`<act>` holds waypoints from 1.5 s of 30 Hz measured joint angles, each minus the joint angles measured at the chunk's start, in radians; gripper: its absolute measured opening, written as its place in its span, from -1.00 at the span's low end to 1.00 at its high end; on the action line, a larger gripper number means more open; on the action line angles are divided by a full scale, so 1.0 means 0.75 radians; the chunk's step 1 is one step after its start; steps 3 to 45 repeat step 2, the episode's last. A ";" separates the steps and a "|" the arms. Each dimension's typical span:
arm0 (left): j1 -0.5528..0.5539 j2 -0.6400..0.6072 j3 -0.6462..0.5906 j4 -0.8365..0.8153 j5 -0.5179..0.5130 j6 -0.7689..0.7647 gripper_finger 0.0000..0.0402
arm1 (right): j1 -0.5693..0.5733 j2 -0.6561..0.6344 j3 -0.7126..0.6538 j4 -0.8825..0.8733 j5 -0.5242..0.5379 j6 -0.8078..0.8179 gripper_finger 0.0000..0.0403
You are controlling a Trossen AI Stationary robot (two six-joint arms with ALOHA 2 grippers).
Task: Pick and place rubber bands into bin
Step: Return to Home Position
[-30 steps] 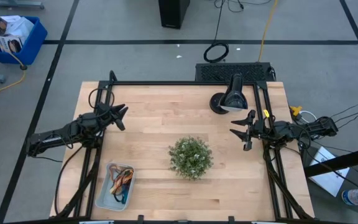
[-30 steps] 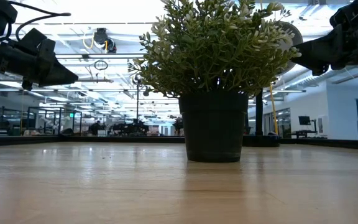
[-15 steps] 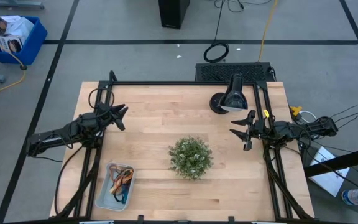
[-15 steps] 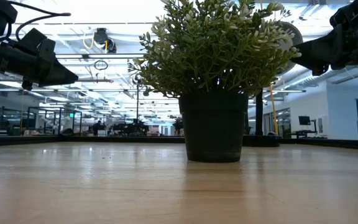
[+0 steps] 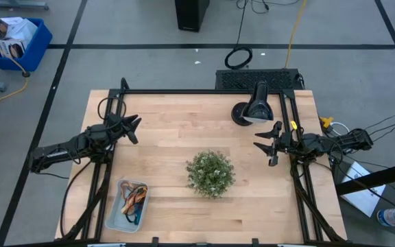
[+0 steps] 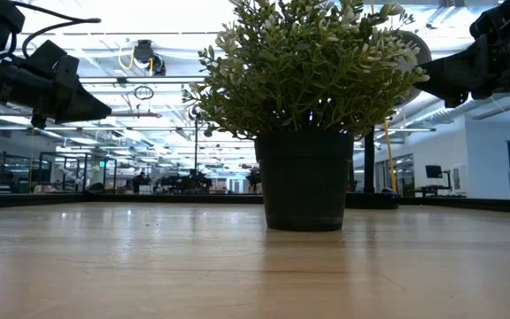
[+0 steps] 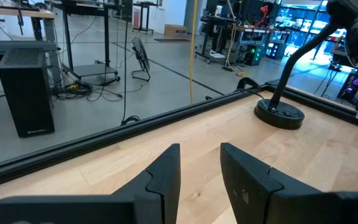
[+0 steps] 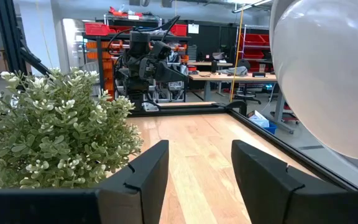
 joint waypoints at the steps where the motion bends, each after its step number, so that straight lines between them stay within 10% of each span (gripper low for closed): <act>1: 0.000 0.000 0.000 0.000 0.000 0.000 -0.40 | 0.000 0.000 0.000 0.000 0.000 0.000 -0.16; 45: 0.000 0.000 0.000 0.000 0.000 0.000 -0.40 | -0.001 0.000 0.001 0.000 0.000 0.000 -0.16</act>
